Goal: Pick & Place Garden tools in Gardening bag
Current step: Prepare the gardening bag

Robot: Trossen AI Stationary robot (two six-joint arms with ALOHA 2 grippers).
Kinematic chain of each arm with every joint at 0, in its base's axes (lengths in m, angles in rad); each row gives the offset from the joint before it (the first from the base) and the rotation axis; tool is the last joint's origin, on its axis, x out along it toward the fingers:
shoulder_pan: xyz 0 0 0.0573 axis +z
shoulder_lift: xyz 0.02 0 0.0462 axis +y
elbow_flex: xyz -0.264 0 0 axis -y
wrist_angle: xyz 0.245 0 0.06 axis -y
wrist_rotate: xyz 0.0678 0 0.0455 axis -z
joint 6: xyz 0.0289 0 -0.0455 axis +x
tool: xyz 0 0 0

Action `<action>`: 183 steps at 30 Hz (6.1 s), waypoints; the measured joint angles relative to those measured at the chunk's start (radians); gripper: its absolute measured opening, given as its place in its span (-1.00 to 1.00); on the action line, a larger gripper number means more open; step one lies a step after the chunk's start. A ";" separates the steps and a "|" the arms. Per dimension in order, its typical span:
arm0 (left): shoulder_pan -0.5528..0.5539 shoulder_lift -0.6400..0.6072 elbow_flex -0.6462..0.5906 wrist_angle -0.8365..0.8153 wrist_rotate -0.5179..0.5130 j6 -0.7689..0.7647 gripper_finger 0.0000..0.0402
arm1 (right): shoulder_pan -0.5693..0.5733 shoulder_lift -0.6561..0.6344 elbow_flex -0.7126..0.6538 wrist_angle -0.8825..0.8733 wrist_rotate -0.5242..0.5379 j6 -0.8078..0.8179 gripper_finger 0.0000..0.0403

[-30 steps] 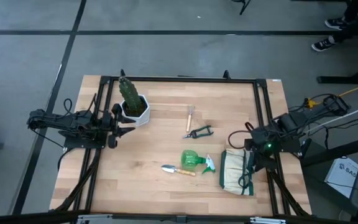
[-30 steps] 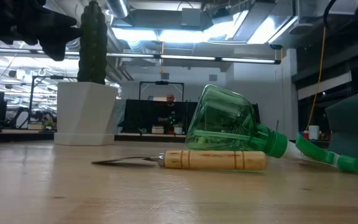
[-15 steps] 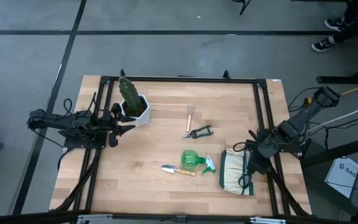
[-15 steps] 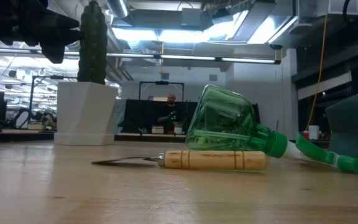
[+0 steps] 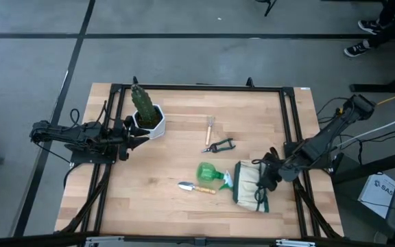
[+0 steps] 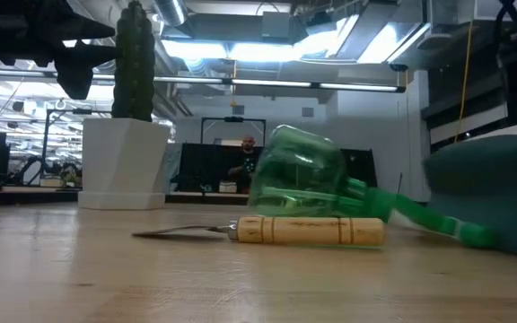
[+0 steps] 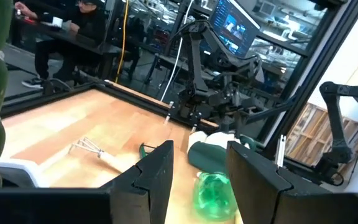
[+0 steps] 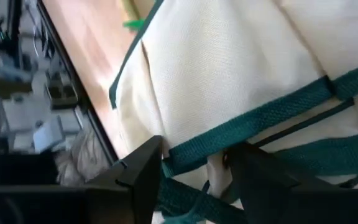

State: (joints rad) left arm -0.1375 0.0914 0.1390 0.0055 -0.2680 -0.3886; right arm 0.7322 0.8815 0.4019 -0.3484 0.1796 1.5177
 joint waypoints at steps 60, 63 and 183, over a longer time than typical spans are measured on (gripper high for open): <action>-0.001 1.026 0.641 -0.123 0.211 -0.110 -0.29 | -0.359 0.585 0.622 -0.023 0.380 -1.825 -0.94; -0.001 1.114 0.664 -0.123 0.206 -0.090 -0.28 | -0.347 0.620 0.622 0.044 0.414 -1.877 -0.94; -0.372 0.808 0.720 -0.473 -0.137 0.389 -0.99 | -0.595 0.901 0.622 0.933 -0.166 -1.473 -0.49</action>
State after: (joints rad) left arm -0.5091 0.8993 0.8593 -0.4671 -0.4050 0.0004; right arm 0.1375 1.7821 1.0237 0.5846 0.0141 0.0449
